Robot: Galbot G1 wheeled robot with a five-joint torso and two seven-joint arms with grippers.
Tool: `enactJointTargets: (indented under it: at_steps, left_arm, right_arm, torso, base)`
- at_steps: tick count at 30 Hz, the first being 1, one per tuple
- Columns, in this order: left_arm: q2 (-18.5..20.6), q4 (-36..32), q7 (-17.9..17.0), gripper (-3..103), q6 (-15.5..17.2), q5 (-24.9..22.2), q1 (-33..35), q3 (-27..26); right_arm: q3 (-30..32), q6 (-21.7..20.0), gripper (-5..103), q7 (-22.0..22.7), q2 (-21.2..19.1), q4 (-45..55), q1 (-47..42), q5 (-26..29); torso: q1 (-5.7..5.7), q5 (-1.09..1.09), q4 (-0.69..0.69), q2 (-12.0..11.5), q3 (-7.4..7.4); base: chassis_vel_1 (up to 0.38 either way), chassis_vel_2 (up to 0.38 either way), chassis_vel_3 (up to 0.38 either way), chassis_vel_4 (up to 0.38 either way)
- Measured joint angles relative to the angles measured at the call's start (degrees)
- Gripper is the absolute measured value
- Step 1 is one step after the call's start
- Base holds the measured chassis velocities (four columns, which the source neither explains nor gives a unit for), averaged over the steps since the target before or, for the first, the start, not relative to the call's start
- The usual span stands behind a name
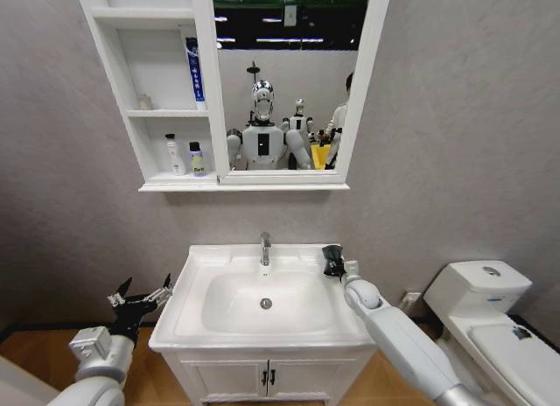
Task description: Move facial cleanser and shampoo from washbasin to cabinet, then wipe washbasin with towel.
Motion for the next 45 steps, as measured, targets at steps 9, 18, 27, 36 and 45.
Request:
enactJointTargets:
  at_steps: [9,18,27,36,45]
  left_arm:
    - [0.0,0.0,0.0,100,0.0,0.0,0.0,0.0]
    - [0.0,0.0,0.0,100,0.0,0.0,0.0,0.0]
    - [0.0,0.0,0.0,100,0.0,0.0,0.0,0.0]
    - [0.0,0.0,-0.01,100,0.0,0.0,0.0,0.0]
    - [0.0,0.01,0.0,100,-0.01,0.0,-0.01,0.0]
  right_arm:
    - [0.96,2.89,76,-1.71,-0.3,-0.63,-1.06,-0.06]
    - [0.26,3.92,100,-1.13,-0.46,-0.75,-0.43,-0.84]
    - [0.42,4.98,100,2.61,-1.94,3.54,-1.14,-1.16]
    - [10.52,0.8,100,11.31,-5.38,30.64,-20.76,0.4]
    - [19.59,-0.7,100,10.81,1.19,50.68,-46.51,-14.4]
  torso:
    - [0.0,0.01,-0.01,0.0,0.0]
    - [0.0,0.0,0.0,0.0,0.0]
    - [0.0,0.0,0.01,0.0,0.0]
    - [-0.02,0.0,-0.01,0.0,-0.01]
    - [0.0,-0.01,-0.02,0.0,-0.01]
  base:
    - [0.0,0.0,0.0,0.0]
    - [0.0,0.0,0.0,0.0]
    - [0.0,0.0,0.0,0.0]
    - [0.0,0.0,0.0,0.0]
    - [0.014,-0.009,-0.009,0.008]
